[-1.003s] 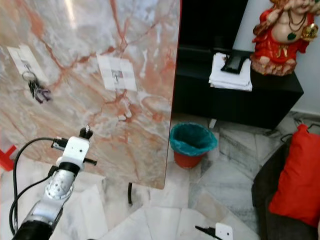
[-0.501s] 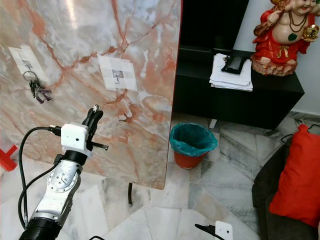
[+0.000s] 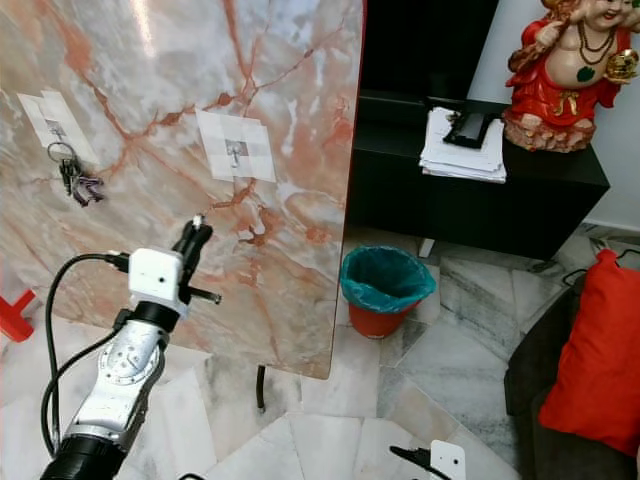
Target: Hang keys on a hook
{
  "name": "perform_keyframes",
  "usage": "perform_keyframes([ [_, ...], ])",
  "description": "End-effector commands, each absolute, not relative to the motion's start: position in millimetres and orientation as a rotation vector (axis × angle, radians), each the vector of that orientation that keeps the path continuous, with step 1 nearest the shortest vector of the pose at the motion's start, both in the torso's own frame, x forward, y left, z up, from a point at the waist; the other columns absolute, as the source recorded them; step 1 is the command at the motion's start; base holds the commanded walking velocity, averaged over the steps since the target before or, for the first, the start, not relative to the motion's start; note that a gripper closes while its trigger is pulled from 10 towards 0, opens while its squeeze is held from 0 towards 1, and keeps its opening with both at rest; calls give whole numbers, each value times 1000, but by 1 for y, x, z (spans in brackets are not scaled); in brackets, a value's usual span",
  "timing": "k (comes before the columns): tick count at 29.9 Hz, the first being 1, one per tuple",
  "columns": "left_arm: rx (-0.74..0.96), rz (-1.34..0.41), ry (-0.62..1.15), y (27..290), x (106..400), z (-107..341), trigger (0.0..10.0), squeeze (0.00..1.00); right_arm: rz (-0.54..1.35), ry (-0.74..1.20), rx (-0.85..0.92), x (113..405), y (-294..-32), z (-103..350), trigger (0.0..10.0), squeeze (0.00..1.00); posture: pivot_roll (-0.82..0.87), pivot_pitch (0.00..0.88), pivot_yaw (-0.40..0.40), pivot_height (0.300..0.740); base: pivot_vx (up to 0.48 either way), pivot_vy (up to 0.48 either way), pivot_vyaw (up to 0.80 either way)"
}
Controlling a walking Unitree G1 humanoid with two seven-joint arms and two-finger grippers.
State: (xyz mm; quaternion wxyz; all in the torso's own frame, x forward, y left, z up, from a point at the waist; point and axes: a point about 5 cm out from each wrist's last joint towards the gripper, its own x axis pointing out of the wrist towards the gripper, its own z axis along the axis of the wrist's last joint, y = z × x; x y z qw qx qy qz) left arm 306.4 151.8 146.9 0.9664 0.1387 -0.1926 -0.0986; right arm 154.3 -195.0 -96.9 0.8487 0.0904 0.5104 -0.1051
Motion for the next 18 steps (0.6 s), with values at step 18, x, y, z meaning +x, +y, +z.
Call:
perform_keyframes([
  [18, 312, -230, -377, 147, 308, 148, 10000, 0, -211, 1084, 195, 153, -192, -98, 10000, 0, 137, 50, -24, 740, 0, 0, 0],
])
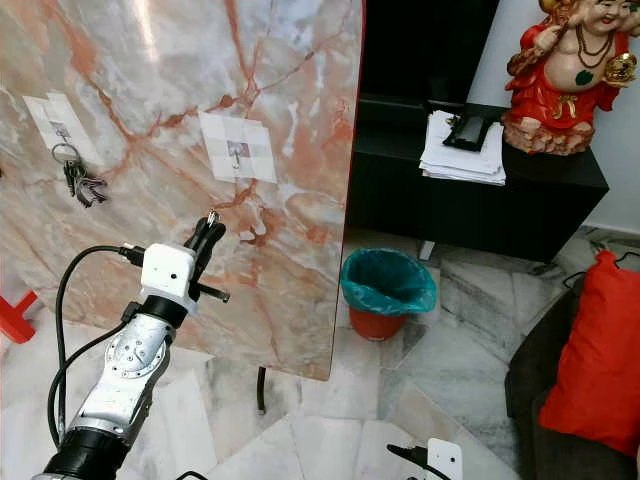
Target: Hang keys on a hook
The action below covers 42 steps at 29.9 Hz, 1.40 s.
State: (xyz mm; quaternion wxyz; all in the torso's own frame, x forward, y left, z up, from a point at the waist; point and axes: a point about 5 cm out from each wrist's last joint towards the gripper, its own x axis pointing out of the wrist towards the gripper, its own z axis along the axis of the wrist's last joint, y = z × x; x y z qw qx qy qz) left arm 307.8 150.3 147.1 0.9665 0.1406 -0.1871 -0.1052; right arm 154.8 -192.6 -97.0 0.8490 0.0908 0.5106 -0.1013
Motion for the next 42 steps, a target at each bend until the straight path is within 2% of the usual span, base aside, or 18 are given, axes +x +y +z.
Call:
perform_keyframes([
  [1, 318, -232, -377, 147, 308, 147, 10000, 0, -211, 1085, 195, 153, -192, -98, 10000, 0, 137, 50, -24, 740, 0, 0, 0],
  [19, 320, -229, -381, 146, 308, 149, 10000, 0, -204, 1087, 189, 153, -192, -98, 10000, 0, 142, 75, -29, 740, 259, 0, 0],
  [42, 321, -255, -398, 142, 304, 151, 10000, 0, -189, 1095, 177, 152, -191, -98, 10000, 0, 144, 77, -29, 740, 0, -12, 0],
])
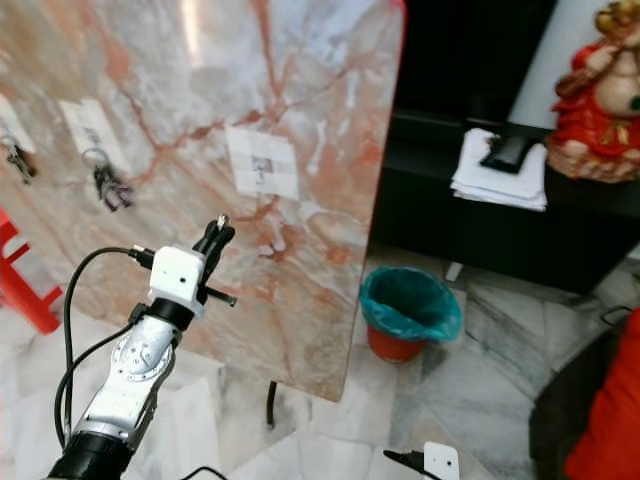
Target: Hang keys on a hook
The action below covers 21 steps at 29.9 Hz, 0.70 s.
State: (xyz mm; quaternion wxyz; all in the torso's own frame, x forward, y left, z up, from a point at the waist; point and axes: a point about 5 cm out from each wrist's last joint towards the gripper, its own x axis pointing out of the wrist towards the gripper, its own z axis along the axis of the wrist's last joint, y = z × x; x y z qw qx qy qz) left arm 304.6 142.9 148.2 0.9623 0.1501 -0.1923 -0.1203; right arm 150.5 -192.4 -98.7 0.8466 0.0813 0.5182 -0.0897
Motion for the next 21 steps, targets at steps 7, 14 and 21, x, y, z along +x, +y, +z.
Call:
perform_keyframes([
  [7, 324, -248, -400, 143, 305, 152, 10000, 0, -186, 1097, 175, 151, -191, -99, 10000, 0, 144, 78, -30, 740, 0, -334, 0],
  [14, 319, -234, -400, 144, 306, 153, 10000, 0, -184, 1098, 174, 150, -191, -99, 10000, 0, 144, 75, -31, 740, 0, -128, 0],
  [21, 323, -210, -408, 147, 307, 156, 10000, 0, -179, 1100, 172, 150, -190, -99, 10000, 0, 143, 67, -30, 740, 0, 0, 0],
])
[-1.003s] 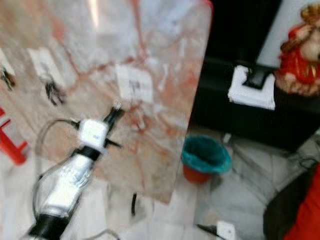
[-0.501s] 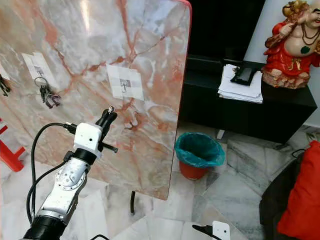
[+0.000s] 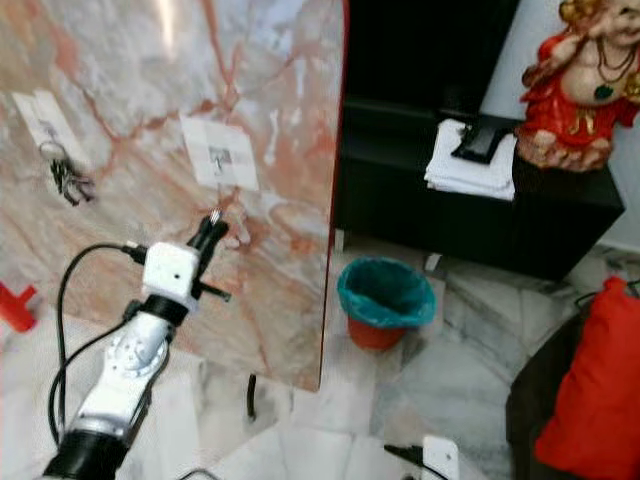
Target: Hang keys on a hook
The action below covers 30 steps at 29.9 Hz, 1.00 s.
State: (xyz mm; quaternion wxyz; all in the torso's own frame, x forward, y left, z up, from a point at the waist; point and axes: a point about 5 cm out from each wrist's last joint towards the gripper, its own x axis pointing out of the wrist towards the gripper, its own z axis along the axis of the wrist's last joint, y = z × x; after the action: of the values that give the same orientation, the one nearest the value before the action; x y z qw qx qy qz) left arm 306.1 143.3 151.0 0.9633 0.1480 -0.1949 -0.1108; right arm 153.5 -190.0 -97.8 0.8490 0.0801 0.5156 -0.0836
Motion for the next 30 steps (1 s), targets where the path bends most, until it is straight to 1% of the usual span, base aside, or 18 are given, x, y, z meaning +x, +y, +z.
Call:
perform_keyframes([
  [1, 323, -209, -408, 147, 307, 156, 10000, 0, -179, 1100, 172, 150, -190, -99, 10000, 0, 143, 67, -30, 740, 0, 0, 0],
  [4, 321, -196, -408, 150, 307, 156, 10000, 0, -177, 1101, 171, 150, -190, -99, 10000, 0, 143, 63, -30, 740, 0, 0, 0],
  [8, 314, -138, -421, 160, 312, 164, 10000, 0, -177, 1101, 170, 149, -190, -100, 10000, 0, 142, 57, -28, 740, 0, 0, 0],
  [11, 307, -134, -420, 161, 313, 165, 10000, 0, -178, 1100, 168, 149, -190, -100, 10000, 0, 141, 55, -28, 740, 0, 0, 0],
  [16, 273, -217, -425, 153, 311, 166, 10000, 0, -177, 1100, 168, 149, -190, -100, 10000, 0, 142, 57, -28, 740, 0, 0, 0],
  [19, 290, -324, -405, 139, 306, 160, 10000, 0, -177, 1099, 169, 149, -190, -100, 10000, 0, 142, 63, -27, 740, 0, 0, 0],
  [30, 270, -327, -410, 135, 305, 161, 10000, 0, -177, 1099, 170, 150, -189, -100, 10000, 0, 142, 63, -28, 740, 0, 0, 0],
])
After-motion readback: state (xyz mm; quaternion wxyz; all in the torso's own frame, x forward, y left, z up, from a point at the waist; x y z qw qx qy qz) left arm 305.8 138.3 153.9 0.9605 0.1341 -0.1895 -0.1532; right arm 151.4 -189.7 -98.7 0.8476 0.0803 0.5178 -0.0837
